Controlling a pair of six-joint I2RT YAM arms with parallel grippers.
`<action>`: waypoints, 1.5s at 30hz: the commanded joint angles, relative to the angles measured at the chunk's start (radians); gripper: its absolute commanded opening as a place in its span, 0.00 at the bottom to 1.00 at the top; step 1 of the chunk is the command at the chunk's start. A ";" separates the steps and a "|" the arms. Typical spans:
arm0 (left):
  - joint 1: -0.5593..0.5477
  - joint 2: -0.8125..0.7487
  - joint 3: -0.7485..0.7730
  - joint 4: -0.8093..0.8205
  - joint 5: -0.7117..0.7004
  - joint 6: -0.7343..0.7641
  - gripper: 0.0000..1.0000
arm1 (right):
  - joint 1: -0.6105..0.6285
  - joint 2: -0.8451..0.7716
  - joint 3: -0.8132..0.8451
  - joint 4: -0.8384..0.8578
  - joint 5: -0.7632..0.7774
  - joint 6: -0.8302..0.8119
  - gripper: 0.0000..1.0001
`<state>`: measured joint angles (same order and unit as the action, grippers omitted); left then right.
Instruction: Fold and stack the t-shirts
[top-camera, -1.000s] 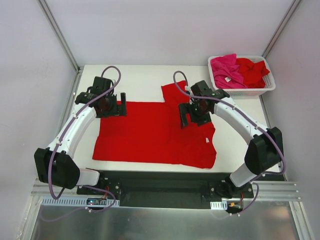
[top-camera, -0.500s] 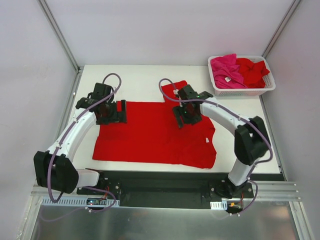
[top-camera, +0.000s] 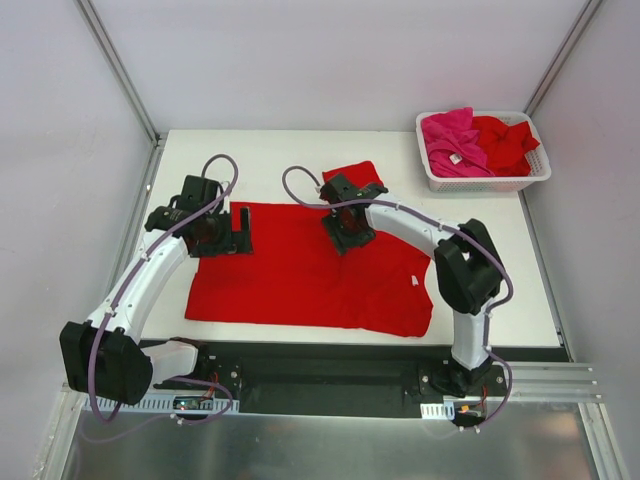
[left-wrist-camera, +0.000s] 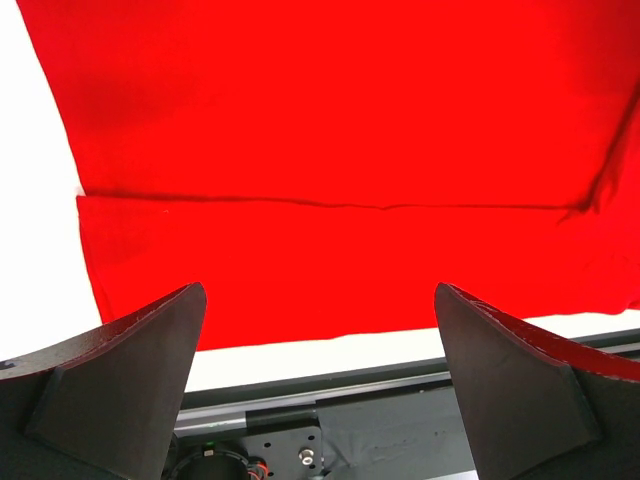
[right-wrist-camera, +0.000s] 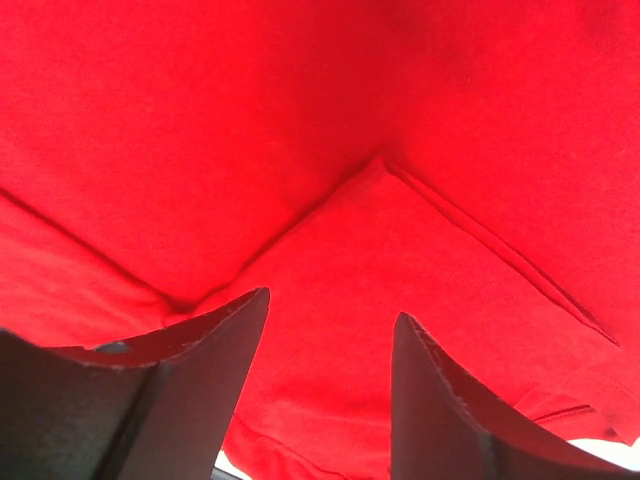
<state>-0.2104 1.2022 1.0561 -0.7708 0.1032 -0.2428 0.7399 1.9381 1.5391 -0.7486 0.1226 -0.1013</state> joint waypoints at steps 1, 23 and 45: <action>-0.009 -0.026 -0.013 -0.022 0.023 -0.001 0.99 | -0.002 0.028 0.042 -0.018 0.037 -0.002 0.55; -0.006 -0.085 -0.013 -0.122 -0.117 -0.158 0.99 | -0.008 0.098 0.093 -0.006 0.063 0.531 0.54; -0.015 -0.102 -0.041 -0.124 -0.056 -0.139 0.99 | -0.039 0.073 0.019 0.135 0.092 0.538 0.34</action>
<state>-0.2131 1.1179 1.0138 -0.8738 0.0269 -0.3851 0.7071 2.0594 1.5238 -0.6479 0.2157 0.4202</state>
